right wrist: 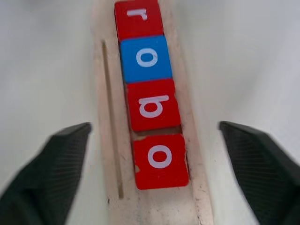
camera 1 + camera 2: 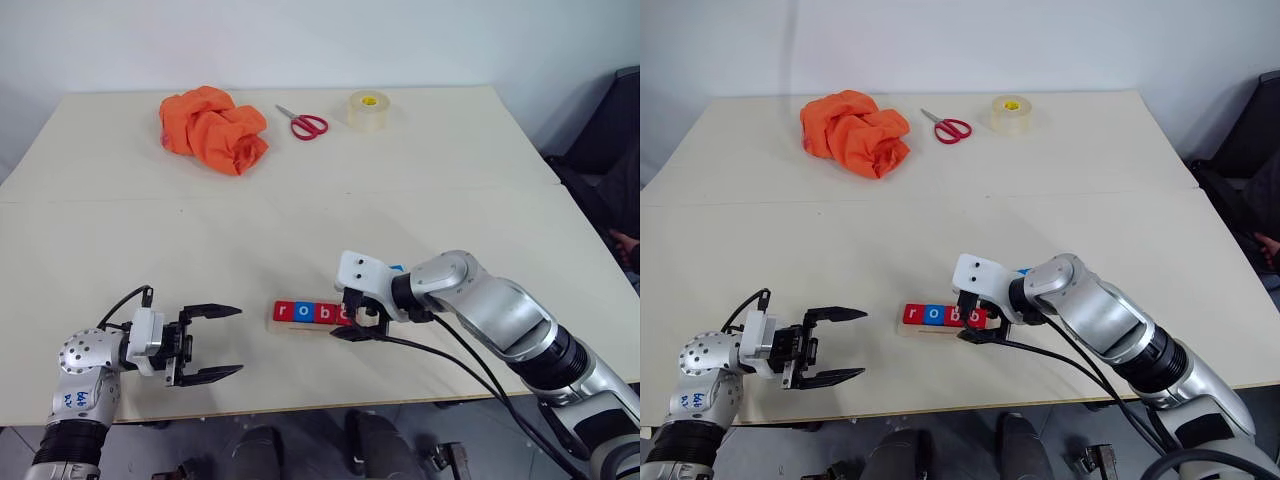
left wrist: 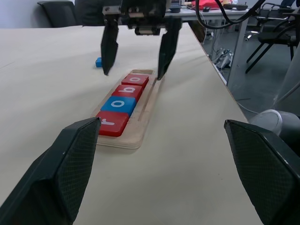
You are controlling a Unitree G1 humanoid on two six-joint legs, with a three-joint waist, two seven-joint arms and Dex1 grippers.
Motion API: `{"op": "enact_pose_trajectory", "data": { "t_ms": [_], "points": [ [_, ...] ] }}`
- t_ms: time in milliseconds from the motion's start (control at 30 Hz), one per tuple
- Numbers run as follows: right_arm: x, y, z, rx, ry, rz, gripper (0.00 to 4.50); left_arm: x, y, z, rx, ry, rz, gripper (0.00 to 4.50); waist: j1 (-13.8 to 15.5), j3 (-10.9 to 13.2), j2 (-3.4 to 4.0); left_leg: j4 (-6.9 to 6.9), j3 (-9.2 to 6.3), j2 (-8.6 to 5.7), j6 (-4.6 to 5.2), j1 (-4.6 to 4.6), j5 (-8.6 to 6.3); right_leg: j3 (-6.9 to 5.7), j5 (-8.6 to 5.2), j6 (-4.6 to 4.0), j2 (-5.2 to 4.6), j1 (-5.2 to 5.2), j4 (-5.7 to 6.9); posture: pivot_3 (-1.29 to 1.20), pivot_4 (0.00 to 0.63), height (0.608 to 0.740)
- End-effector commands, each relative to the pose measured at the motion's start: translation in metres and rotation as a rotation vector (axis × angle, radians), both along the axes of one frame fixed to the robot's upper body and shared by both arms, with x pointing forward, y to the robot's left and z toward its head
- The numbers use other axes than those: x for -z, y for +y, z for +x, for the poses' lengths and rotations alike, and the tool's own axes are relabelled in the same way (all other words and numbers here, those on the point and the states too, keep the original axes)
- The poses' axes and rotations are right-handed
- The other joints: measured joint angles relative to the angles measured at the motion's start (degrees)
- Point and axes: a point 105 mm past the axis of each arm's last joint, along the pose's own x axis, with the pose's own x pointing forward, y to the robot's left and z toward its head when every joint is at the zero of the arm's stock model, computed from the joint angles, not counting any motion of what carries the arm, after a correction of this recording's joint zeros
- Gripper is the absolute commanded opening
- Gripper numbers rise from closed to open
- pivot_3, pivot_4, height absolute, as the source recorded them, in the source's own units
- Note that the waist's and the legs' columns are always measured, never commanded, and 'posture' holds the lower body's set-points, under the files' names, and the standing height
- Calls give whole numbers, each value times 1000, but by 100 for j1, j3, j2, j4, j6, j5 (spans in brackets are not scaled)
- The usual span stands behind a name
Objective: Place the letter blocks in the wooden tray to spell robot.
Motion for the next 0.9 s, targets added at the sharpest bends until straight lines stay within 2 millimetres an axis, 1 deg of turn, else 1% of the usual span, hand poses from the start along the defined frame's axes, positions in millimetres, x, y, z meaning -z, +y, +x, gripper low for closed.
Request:
{"op": "enact_pose_trajectory", "data": {
  "t_ms": [33, 100, 167, 233, 300, 600, 700, 733, 833, 867, 900],
  "points": [
    [-15, -4, -2, -3, -37, 32, 4489, -2, 0, -1, 27, -24, 7, 4500, 1, 0, 0, 0, 0, 0, 0, 0, 0, 0, 0, 0, 0, 0, 0, 0, 150, 740],
    [-15, -10, -2, 14, -35, 35, 4489, -2, -1, 0, 27, -24, 5, 4500, 2, 0, 0, 0, 0, 0, 0, -1, 0, 0, 0, 0, 0, 0, 0, 0, 150, 740],
    [-13, -20, -1, 37, -35, 18, 4489, -2, -2, 1, 29, -24, 3, 4500, 3, 0, 0, 0, 0, 0, 0, -1, 0, 0, 0, 0, 0, 0, -1, 0, 150, 740],
    [-11, -30, 0, 68, -18, 6, 4114, -2, -3, 2, 31, -25, 2, 4500, 5, 0, 0, 0, 0, 0, 0, -1, 0, 0, 0, 0, 0, 0, -2, 0, 150, 740],
    [-12, -35, 2, 85, -18, 8, 3592, -2, -2, 2, 32, -25, 2, 4500, 6, 0, 0, 0, 0, -1, 0, -2, 0, 0, 0, 0, 0, 0, -4, 0, 150, 740],
    [-21, -58, 12, 161, -58, 29, 3592, -2, -2, 4, 33, -24, 3, 4500, 7, 0, 0, 0, 0, 0, 0, -2, 0, 1, 0, 0, 1, -1, -4, 0, 150, 740],
    [-24, -62, 3, 128, -37, 53, 4173, -2, -3, 5, 36, -24, 1, 4500, 10, 0, 0, 0, 0, -1, 0, -3, 0, 1, 1, 1, 1, -1, -5, 0, 150, 740],
    [-24, -63, 1, 128, -31, 55, 4465, -2, -4, 6, 37, -25, 0, 4500, 11, 0, 0, 0, 0, -1, 0, -3, 0, 1, 0, 1, 1, 0, -5, 0, 150, 740],
    [-22, -70, -1, 147, -23, 55, 4465, -2, -4, 6, 38, -27, -1, 4500, 11, 0, -1, 0, 0, 0, 0, -3, 0, 1, 1, 1, 1, 0, -6, 0, 150, 740],
    [-21, -74, -2, 154, -21, 54, 4465, -2, -3, 6, 38, -26, 0, 4500, 10, 0, 0, 0, 0, 0, 0, -3, 0, 1, 1, 1, 1, 0, -6, 0, 150, 740],
    [-20, -82, -5, 178, -13, 59, 4465, -2, -3, 6, 38, -26, 0, 4500, 13, 0, 0, 0, 0, 0, 0, -3, 0, 1, 1, 1, 1, 0, -5, 0, 150, 740]
  ]
}}
